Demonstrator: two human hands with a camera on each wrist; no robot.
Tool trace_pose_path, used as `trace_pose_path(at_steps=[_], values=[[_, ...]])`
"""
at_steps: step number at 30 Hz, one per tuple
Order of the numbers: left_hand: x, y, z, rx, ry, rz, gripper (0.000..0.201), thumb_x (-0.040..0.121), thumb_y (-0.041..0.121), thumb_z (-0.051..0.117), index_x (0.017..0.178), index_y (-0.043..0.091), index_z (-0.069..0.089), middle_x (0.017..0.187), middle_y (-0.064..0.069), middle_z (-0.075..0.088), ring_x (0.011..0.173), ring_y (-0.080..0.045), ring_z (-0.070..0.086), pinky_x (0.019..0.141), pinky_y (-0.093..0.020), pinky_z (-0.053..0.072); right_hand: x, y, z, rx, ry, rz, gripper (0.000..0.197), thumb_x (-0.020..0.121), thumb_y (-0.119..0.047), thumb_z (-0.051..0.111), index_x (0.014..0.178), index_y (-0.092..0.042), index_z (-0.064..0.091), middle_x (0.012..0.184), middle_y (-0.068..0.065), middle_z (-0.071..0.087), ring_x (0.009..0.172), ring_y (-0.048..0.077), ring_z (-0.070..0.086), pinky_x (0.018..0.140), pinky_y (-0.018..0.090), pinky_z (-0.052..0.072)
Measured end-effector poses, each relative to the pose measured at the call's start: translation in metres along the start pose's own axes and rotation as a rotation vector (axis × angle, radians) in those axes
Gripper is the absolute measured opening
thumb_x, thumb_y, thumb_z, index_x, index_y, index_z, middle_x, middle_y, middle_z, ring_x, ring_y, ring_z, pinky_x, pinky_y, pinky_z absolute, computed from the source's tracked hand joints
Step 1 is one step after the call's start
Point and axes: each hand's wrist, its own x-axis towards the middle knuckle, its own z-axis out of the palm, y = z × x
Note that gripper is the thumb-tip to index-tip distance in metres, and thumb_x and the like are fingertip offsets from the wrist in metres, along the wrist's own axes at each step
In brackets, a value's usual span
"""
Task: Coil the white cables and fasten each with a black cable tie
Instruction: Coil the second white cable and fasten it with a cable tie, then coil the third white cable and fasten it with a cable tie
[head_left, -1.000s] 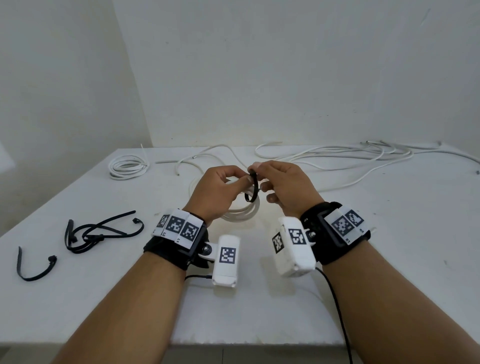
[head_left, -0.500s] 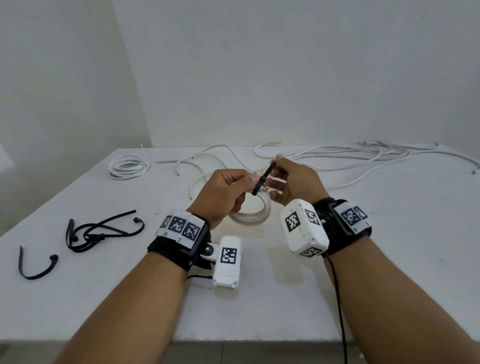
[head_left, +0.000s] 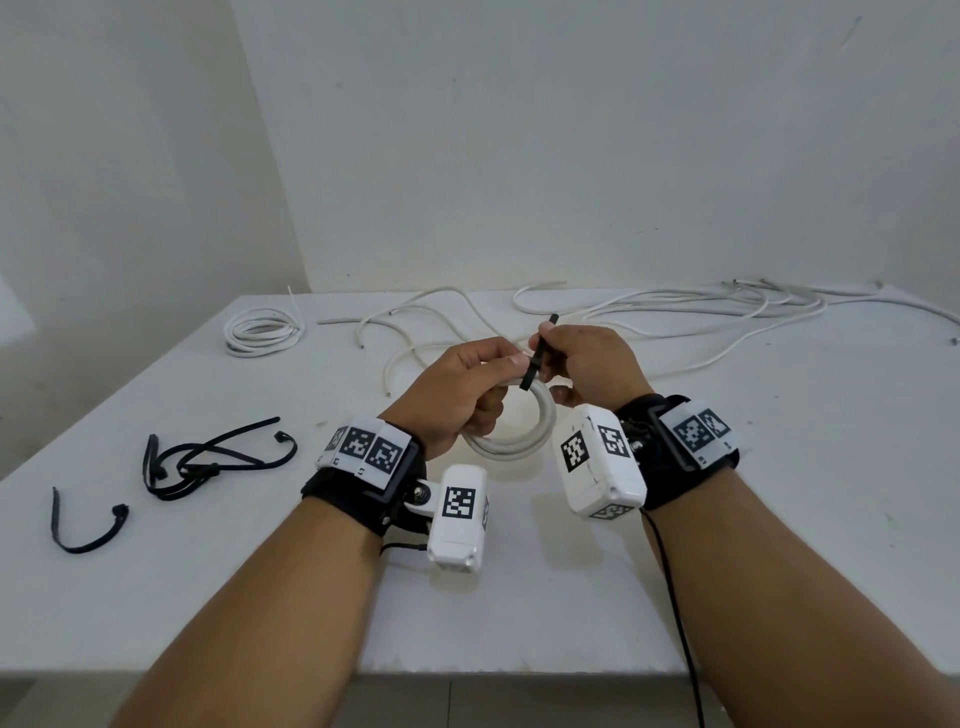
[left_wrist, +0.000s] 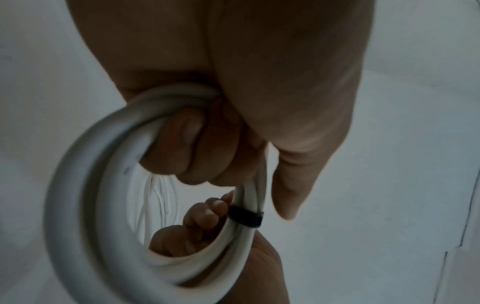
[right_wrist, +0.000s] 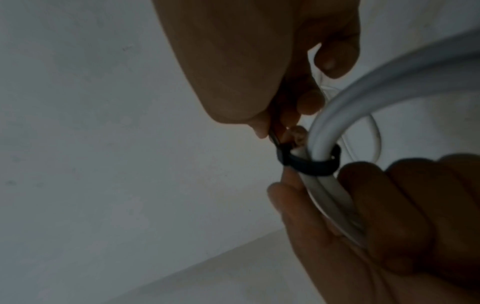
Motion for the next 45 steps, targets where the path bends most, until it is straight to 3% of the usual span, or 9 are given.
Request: trace_pose_path(at_steps=[4, 7, 12, 20, 28, 32, 36, 41, 45], values=[[0.001, -0.003, -0.002, -0.057, -0.002, -0.018, 0.013, 0.104, 0.018, 0.042, 0.101, 0.008, 0.049, 0.051, 0.007, 0.019, 0.040, -0.007, 0.012, 0.046, -0.023, 0.008, -0.001, 0.004, 0.004, 0.097, -0.079, 0.059, 0.029, 0.099, -0.027, 0.057, 0.077, -0.012, 0.069, 0.070, 0.002, 0.060, 0.053, 0.011, 0.056, 0.055, 0.027, 0.040], [0.003, -0.005, -0.001, -0.068, 0.003, -0.056, 0.015, 0.104, 0.020, 0.044, 0.097, 0.009, 0.051, 0.049, 0.007, 0.020, 0.039, -0.007, 0.013, 0.042, -0.019, 0.012, 0.001, 0.005, -0.003, 0.099, -0.128, 0.062, 0.031, 0.099, -0.030, 0.056, 0.076, -0.015, 0.070, 0.068, 0.002, 0.060, 0.057, 0.013, 0.058, 0.062, 0.033, 0.041], [0.001, -0.007, 0.001, 0.021, -0.026, -0.103, 0.021, 0.103, 0.021, 0.049, 0.084, 0.016, 0.056, 0.052, 0.007, 0.022, 0.042, -0.008, 0.015, 0.040, -0.017, 0.016, -0.001, 0.006, 0.000, -0.049, -0.097, -0.017, 0.029, 0.100, -0.024, 0.054, 0.078, -0.009, 0.065, 0.056, -0.003, 0.056, 0.049, 0.011, 0.052, 0.047, 0.021, 0.038], [-0.001, 0.000, 0.003, 0.080, -0.049, -0.031, 0.022, 0.099, 0.013, 0.056, 0.077, 0.013, 0.054, 0.048, 0.006, 0.024, 0.040, -0.009, 0.015, 0.041, -0.018, 0.016, -0.004, 0.006, 0.006, 0.014, 0.010, 0.027, 0.030, 0.100, -0.020, 0.055, 0.074, -0.008, 0.064, 0.049, -0.005, 0.048, 0.043, 0.008, 0.048, 0.042, 0.017, 0.041], [-0.013, 0.020, -0.015, -0.056, 0.219, 0.022, 0.020, 0.100, 0.018, 0.052, 0.083, 0.009, 0.058, 0.047, 0.008, 0.027, 0.037, -0.006, 0.020, 0.039, -0.017, 0.017, -0.014, -0.002, 0.023, 0.161, -0.071, 0.185, 0.032, 0.100, -0.028, 0.052, 0.080, -0.008, 0.067, 0.065, 0.003, 0.065, 0.053, 0.016, 0.061, 0.052, 0.026, 0.048], [-0.022, 0.036, -0.081, -0.036, 0.477, 0.047, 0.019, 0.098, 0.017, 0.044, 0.079, 0.016, 0.048, 0.049, 0.005, 0.037, 0.038, -0.008, 0.029, 0.045, -0.024, 0.021, -0.007, 0.001, 0.034, -0.465, -0.230, 0.208, 0.029, 0.096, -0.032, 0.055, 0.092, -0.007, 0.068, 0.082, 0.005, 0.067, 0.070, 0.019, 0.062, 0.063, 0.029, 0.047], [-0.033, 0.045, -0.146, 0.309, 0.658, -0.011, 0.011, 0.098, 0.007, 0.035, 0.098, 0.015, 0.043, 0.070, -0.006, 0.048, 0.047, -0.011, 0.047, 0.047, -0.024, 0.034, -0.005, 0.006, 0.058, -1.209, -0.280, 0.101, 0.063, 0.088, -0.056, 0.059, 0.126, -0.006, 0.057, 0.129, 0.012, 0.059, 0.114, 0.030, 0.056, 0.089, 0.034, 0.047], [-0.047, 0.038, -0.221, 0.867, 0.564, -0.294, 0.029, 0.092, 0.013, 0.057, 0.115, 0.016, 0.040, 0.104, -0.008, 0.064, 0.084, -0.023, 0.053, 0.066, -0.033, 0.038, -0.003, 0.018, 0.075, -1.321, -0.274, 0.242, 0.118, 0.064, -0.085, 0.061, 0.150, -0.012, 0.027, 0.152, 0.014, 0.030, 0.141, 0.036, 0.030, 0.114, 0.049, 0.030], [-0.044, 0.030, -0.253, 1.052, 0.594, -0.420, 0.033, 0.091, 0.012, 0.062, 0.114, 0.014, 0.038, 0.108, -0.009, 0.066, 0.084, -0.025, 0.054, 0.066, -0.034, 0.037, -0.005, 0.021, 0.079, -1.356, -0.343, 0.296, 0.137, 0.057, -0.095, 0.053, 0.157, -0.014, 0.007, 0.163, 0.016, 0.003, 0.149, 0.039, 0.010, 0.120, 0.050, 0.017]])
